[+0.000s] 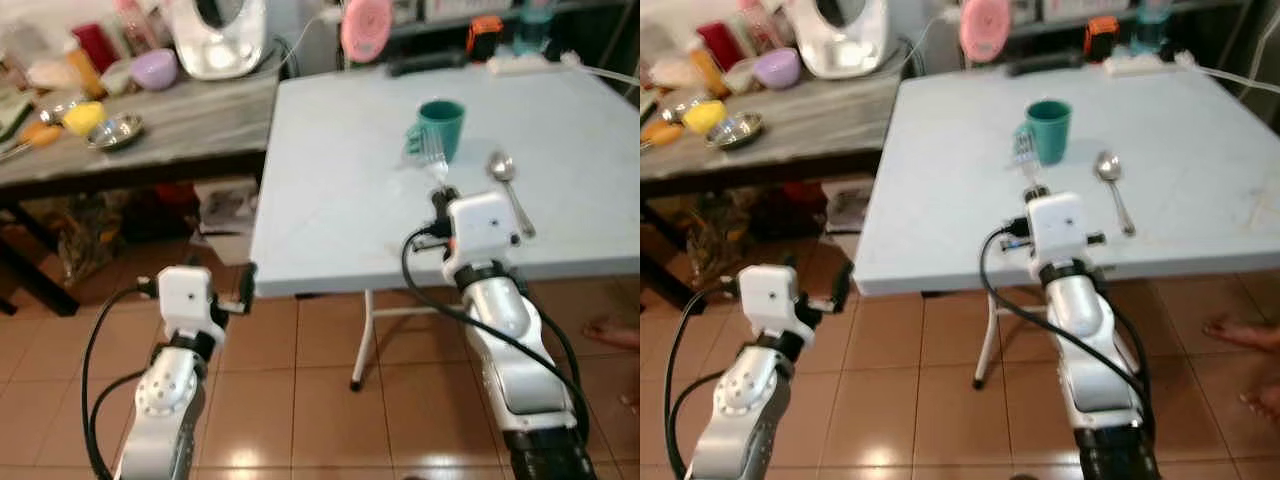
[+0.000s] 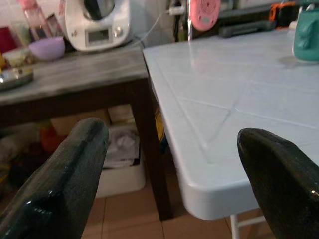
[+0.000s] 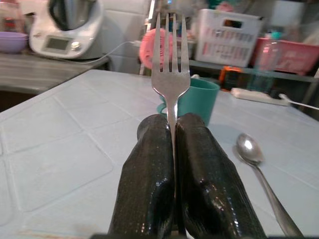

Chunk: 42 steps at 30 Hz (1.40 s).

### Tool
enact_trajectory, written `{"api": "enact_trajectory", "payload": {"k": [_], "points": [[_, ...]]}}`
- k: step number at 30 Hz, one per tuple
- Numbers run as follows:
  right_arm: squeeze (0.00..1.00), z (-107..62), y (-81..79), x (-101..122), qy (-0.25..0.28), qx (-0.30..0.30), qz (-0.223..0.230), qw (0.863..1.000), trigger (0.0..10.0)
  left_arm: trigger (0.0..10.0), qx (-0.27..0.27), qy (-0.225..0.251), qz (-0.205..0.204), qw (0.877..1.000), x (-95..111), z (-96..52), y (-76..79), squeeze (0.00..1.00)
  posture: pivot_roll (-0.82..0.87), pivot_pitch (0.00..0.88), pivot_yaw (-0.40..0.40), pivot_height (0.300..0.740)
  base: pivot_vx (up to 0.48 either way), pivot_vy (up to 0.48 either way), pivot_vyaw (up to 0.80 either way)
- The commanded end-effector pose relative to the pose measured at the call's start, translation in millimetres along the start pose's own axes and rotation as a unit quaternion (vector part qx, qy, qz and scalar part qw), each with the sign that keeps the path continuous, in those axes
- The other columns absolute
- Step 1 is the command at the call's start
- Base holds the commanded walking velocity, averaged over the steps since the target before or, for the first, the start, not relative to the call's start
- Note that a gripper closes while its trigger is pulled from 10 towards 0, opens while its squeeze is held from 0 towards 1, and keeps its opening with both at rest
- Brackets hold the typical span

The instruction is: Setting the table

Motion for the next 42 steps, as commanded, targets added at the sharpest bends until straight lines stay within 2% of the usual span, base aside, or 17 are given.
{"api": "enact_trajectory", "payload": {"k": [1, 24, 30, 37, 42], "points": [[0.0, 1.1, -10.8, 7.4, 0.015, 0.014, 0.007, 1.0, 10.0, 10.0, 0.011, -0.004, 0.012, 1.0, -1.2, -1.9, -10.6, 0.0, -0.23, 0.093, 0.146, 0.74, 0.0, 0.48, 0.0], [0.0, 2.3, -10.0, 9.2, 0.021, 0.012, -0.002, 1.0, 10.0, 10.0, 0.008, -0.005, 0.01, 1.0, -2.8, 1.8, -3.3, 0.0, -0.25, 0.098, 0.143, 0.74, 0.0, 0.48, 0.0], [0.0, 2.9, -10.4, 10.0, 0.023, 0.014, -0.004, 1.0, 10.0, 10.0, -0.004, 0.015, 0.012, 1.0, 2.9, 2.0, -1.0, 0.0, -0.25, 0.097, 0.142, 0.74, 0.0, 0.0, 0.0], [0.0, 2.9, -11.6, 11.0, 0.027, 0.02, -0.008, 0.999, 10.0, 10.0, -0.014, 0.018, 0.009, 1.0, 3.7, 1.5, -0.6, 0.0, -0.25, 0.089, 0.135, 0.74, 0.0, 0.0, 0.0], [0.0, 3.9, -13.2, 11.9, 0.03, 0.024, -0.011, 0.999, 10.0, 10.0, -0.018, 0.019, 0.009, 1.0, 3.6, 1.5, -0.2, 0.0, -0.24, 0.084, 0.136, 0.74, 0.305, 0.0, 0.0]]}}
Point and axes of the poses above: a point about 5 cm out from each wrist's last joint towards the gripper, its own z axis pointing out of the wrist towards the gripper, its own x axis along the axis of the wrist's last joint, y = z × x, the point moved 2 cm from there along z, pointing out of the wrist towards the gripper, and after that the axes turned 3 degrees about z, right-handed, at the moved point
